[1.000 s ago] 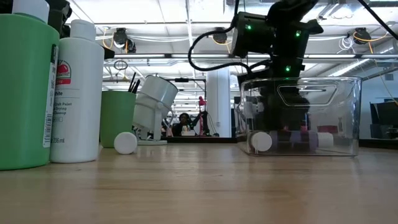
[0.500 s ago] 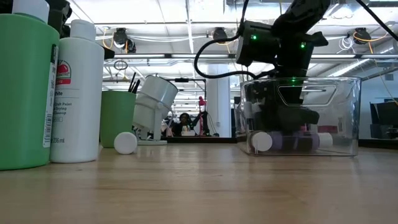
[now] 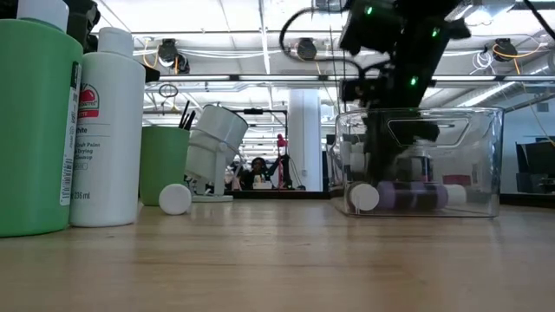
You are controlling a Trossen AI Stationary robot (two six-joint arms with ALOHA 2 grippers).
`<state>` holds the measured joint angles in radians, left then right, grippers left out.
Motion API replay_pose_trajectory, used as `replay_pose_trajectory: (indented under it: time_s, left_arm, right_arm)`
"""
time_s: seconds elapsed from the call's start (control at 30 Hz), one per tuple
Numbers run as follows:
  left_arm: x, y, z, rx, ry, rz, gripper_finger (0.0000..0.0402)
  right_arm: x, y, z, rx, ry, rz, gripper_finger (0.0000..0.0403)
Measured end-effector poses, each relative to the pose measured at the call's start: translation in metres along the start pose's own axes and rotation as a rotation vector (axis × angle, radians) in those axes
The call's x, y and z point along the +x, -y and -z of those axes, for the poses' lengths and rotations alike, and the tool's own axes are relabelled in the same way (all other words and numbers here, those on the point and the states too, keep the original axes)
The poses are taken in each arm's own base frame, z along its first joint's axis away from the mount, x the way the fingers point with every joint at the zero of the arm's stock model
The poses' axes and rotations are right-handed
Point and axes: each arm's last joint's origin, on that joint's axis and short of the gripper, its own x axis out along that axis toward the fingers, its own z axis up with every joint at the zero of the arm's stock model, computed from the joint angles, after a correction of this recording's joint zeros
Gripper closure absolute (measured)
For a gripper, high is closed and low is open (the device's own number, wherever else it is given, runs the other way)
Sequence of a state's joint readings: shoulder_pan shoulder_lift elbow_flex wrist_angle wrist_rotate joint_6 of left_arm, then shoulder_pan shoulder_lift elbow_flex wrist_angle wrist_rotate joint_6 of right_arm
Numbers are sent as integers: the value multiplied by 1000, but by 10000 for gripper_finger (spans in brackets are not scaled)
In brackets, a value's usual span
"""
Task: Pick & Place Paint Supplies
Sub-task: Put the gray paint bottle into the transparent bin
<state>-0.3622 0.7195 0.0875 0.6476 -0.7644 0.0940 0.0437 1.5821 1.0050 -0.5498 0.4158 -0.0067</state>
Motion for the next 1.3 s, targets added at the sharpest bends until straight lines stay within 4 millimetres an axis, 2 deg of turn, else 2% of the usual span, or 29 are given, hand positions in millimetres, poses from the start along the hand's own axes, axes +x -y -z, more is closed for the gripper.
replay_pose_trajectory:
  time_s: [0.2,0.3,0.4,0.57,0.67,0.8,0.9,1.07,1.3]
  left_arm:
    - [0,0,-1,-24,11,4,380]
    - [0,0,-4,-60,37,6,380]
    - [0,1,-6,-84,52,43,380]
    - [0,3,-7,-103,60,118,380]
    - [0,5,-10,-123,72,193,380]
    - [7,15,-27,-123,85,307,380]
    - [27,28,-47,-77,12,264,380]
    - [79,49,-84,-31,-102,139,380]
    - [152,75,-122,21,-124,279,380]
  right_arm:
    - [-41,5,-3,61,163,-20,265]
    - [-68,8,-5,101,339,-41,265]
    - [-84,9,5,120,579,-64,265]
    - [-77,6,40,153,940,-159,265]
    - [-66,3,61,145,1059,-166,265]
    - [-53,0,84,111,1181,-106,265]
    - [-50,1,93,115,1241,-64,265]
    - [-45,2,101,74,1267,-39,265]
    - [-42,-1,103,50,1250,-103,261]
